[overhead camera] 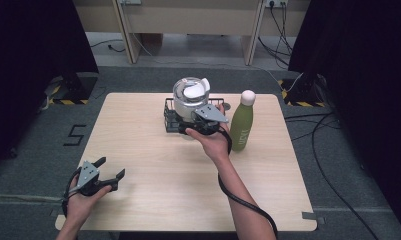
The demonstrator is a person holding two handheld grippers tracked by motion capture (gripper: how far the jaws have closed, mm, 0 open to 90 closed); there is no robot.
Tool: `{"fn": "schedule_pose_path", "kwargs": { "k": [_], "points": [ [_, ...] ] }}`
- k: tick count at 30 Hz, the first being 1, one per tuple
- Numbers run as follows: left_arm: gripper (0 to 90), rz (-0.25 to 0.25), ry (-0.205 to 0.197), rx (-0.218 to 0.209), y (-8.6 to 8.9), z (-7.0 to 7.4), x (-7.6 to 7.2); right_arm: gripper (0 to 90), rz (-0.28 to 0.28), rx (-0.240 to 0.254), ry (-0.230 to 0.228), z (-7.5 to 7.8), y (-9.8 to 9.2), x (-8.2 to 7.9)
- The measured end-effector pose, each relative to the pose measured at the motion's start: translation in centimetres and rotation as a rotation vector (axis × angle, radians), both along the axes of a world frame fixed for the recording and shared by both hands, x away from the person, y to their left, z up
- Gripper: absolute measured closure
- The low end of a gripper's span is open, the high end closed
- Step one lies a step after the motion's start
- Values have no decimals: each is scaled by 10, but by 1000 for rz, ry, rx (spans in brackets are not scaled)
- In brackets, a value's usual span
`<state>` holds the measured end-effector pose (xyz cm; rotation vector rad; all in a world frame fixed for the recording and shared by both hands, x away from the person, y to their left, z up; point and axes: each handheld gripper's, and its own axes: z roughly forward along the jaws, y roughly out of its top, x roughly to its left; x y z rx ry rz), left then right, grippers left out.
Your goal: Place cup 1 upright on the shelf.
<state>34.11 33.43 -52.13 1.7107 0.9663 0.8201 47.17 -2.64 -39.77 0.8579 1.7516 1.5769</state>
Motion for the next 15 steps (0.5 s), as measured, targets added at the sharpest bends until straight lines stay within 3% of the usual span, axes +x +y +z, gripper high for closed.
{"fn": "schedule_pose_path", "kwargs": {
  "k": [15],
  "points": [
    [131, -2, -2, 2, 0, 0, 0, 103, -13, 10, 4, 3, 7, 12]
  ]
}}
